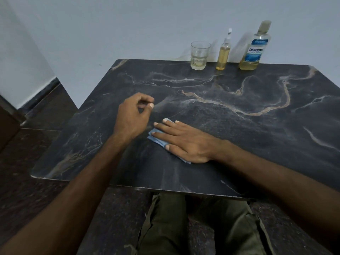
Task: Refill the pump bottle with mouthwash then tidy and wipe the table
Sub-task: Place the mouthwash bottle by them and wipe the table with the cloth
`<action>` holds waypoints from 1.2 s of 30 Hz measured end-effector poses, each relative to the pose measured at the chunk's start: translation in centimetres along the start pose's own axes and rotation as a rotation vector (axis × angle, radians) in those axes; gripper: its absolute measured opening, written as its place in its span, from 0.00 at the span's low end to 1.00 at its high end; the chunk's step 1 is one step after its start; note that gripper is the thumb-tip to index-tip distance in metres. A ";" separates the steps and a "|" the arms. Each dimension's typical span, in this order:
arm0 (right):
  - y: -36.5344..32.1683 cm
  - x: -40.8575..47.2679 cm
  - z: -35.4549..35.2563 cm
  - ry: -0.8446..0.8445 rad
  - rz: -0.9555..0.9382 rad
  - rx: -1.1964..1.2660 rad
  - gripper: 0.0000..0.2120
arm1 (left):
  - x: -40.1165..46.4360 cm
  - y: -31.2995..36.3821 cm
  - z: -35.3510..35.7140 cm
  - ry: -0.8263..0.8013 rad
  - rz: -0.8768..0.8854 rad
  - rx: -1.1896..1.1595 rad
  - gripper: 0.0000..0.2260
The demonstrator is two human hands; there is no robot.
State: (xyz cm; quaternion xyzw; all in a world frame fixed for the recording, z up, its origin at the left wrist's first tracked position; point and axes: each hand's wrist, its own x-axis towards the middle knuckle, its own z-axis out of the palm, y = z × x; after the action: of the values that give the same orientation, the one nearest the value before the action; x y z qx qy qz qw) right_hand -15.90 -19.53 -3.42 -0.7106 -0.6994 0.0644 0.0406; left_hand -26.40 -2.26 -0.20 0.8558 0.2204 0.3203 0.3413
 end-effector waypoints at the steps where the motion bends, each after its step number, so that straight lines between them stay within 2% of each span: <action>1: -0.2 1.2 0.0 -0.007 -0.019 -0.011 0.25 | 0.1 -0.4 -0.3 0.015 -0.008 0.003 0.05; 8: 0.3 7.7 -0.5 -0.033 -0.056 -0.044 0.26 | 0.7 -2.1 -0.7 0.075 -0.086 -0.029 0.07; 15: 4.5 9.0 -1.7 0.011 0.220 -0.038 0.26 | 0.8 -3.2 -1.3 0.076 -0.113 0.006 0.07; 20: 8.4 4.8 -2.3 0.016 0.408 -0.018 0.26 | 0.5 -3.6 -2.0 0.080 -0.128 -0.017 0.06; 23: 8.8 1.7 -2.1 0.031 0.455 0.004 0.26 | 0.2 -3.2 -1.6 0.079 -0.123 -0.047 0.06; 29: 6.3 -2.2 -1.2 0.031 0.389 0.041 0.26 | 1.0 -2.7 -1.3 0.090 -0.115 -0.100 0.05; 36: 0.4 2.2 -1.1 -0.035 0.085 0.046 0.26 | 2.1 -3.0 -1.8 0.115 -0.118 -0.109 0.05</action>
State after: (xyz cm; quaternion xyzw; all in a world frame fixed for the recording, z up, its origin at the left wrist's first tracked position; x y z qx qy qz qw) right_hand -15.33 -17.35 -2.50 -0.7374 -0.6675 0.0947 0.0421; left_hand -26.67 1.76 -0.56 0.8015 0.2719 0.3598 0.3926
